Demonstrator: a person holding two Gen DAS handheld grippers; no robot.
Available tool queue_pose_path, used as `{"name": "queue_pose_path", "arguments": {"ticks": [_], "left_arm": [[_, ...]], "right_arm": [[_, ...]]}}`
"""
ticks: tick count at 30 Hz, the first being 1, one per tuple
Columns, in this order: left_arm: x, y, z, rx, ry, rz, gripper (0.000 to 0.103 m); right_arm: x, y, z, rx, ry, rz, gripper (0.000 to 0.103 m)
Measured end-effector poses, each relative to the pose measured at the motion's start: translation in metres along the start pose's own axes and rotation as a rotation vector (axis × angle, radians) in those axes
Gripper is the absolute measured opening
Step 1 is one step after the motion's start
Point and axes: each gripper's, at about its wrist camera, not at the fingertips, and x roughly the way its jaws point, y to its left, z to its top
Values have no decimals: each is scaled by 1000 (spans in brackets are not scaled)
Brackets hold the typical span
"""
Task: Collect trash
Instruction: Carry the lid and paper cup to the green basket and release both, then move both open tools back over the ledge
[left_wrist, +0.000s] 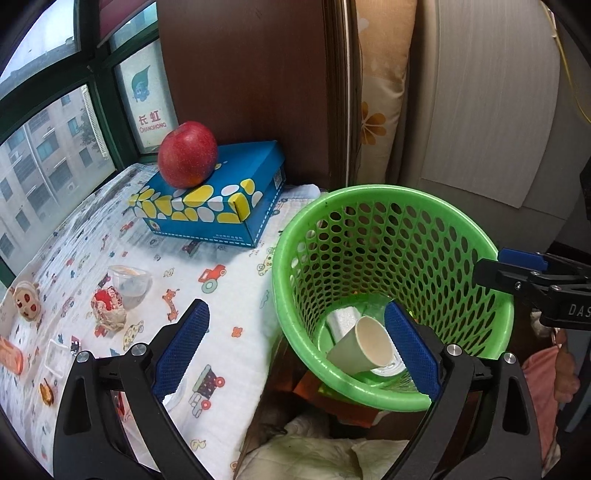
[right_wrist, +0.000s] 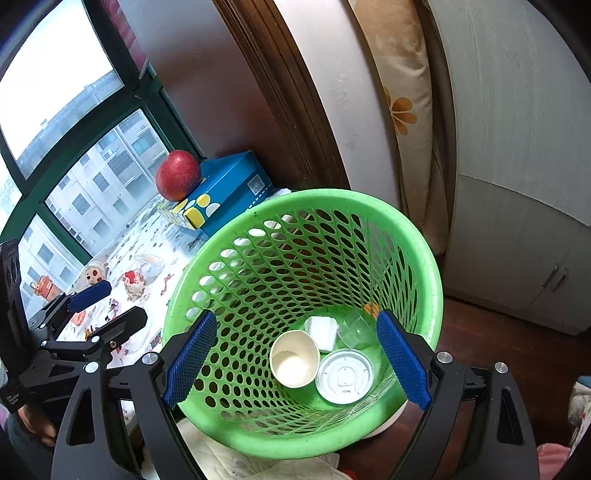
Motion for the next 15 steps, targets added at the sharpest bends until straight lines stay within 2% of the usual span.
{"name": "queue_pose_path", "arguments": {"ticks": [9,15], "left_arm": [[-30,50,-21,-111,-16,74,94],[-42,100,-42,-219,10,168,94]], "right_arm": [[7,40,-3,-62,18,50,85],[18,72,-9,-107,44,95,85]]}}
